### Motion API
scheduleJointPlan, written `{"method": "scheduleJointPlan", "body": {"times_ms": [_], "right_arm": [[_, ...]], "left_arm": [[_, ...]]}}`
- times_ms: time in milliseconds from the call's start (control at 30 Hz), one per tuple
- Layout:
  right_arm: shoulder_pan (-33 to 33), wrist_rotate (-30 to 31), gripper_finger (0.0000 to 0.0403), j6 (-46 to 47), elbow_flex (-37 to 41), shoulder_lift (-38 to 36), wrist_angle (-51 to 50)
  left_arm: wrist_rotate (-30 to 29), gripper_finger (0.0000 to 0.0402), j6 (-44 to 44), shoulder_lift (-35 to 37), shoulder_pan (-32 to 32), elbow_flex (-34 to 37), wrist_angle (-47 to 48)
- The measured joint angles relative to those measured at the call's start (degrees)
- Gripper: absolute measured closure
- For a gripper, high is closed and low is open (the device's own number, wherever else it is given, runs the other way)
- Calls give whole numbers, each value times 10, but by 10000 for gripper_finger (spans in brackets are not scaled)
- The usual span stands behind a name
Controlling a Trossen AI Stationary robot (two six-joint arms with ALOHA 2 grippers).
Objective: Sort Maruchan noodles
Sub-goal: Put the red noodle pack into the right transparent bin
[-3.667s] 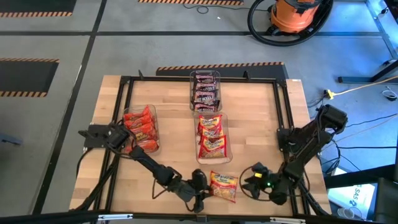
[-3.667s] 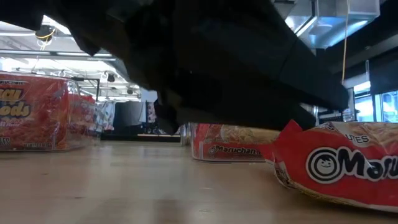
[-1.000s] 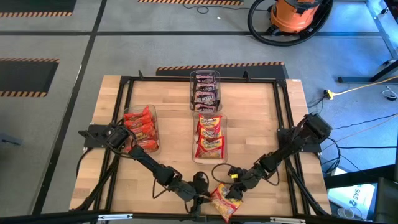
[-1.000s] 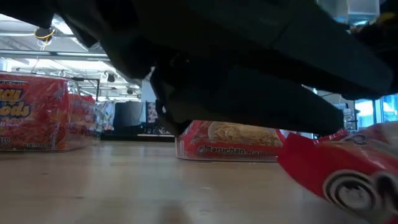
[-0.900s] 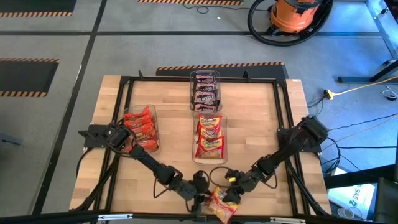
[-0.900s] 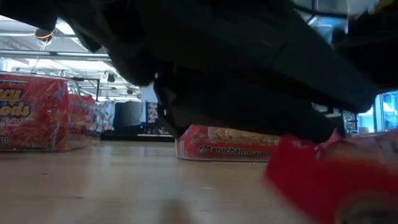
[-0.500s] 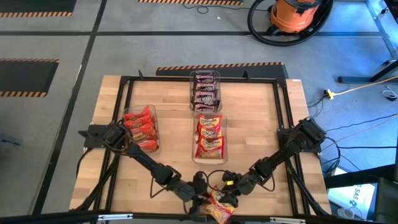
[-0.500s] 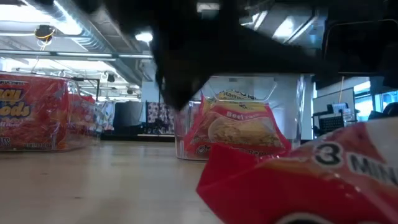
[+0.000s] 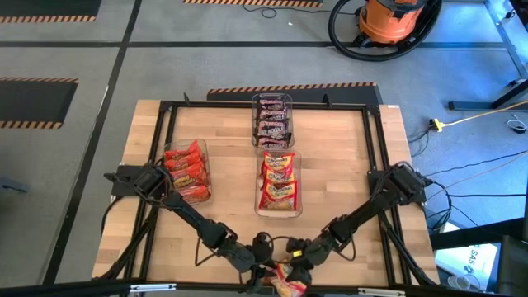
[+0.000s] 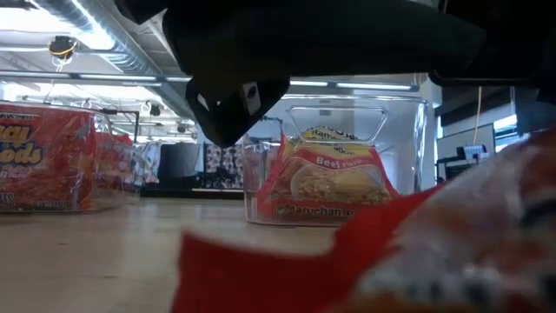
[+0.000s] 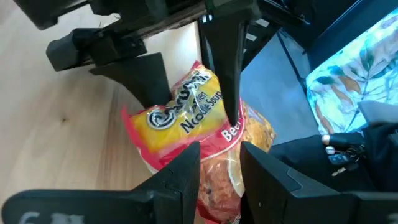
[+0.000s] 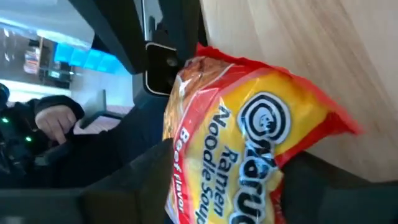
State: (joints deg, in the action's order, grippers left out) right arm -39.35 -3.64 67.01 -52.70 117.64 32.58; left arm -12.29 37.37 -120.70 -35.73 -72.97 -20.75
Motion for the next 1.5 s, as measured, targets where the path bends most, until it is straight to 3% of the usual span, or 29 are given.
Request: {"method": "scheduleJointPlan", "body": {"times_ms": [333,433,667,967,1167,1300,1500], "right_arm": [[-1,5,354,-45,-20,2,-33],[-1,4,392,-76,-19,-4,-33],[-1,16,396,-151,-18,-61,-109],[0,97,400,-229,-19,-188,-290],[3,178,400,-307,-25,-281,-370],[30,211,401,-353,-73,-326,-482],[88,281,401,-459,-203,-337,-652]], "left_arm": [[0,294,0,0,0,0,11],[0,294,0,0,0,0,14],[6,294,9,32,-5,0,79],[-74,294,12,119,-41,-1,233],[-126,294,-37,159,-82,-1,260],[-151,294,-48,162,-96,0,265],[-169,294,-29,162,-102,11,265]]}}
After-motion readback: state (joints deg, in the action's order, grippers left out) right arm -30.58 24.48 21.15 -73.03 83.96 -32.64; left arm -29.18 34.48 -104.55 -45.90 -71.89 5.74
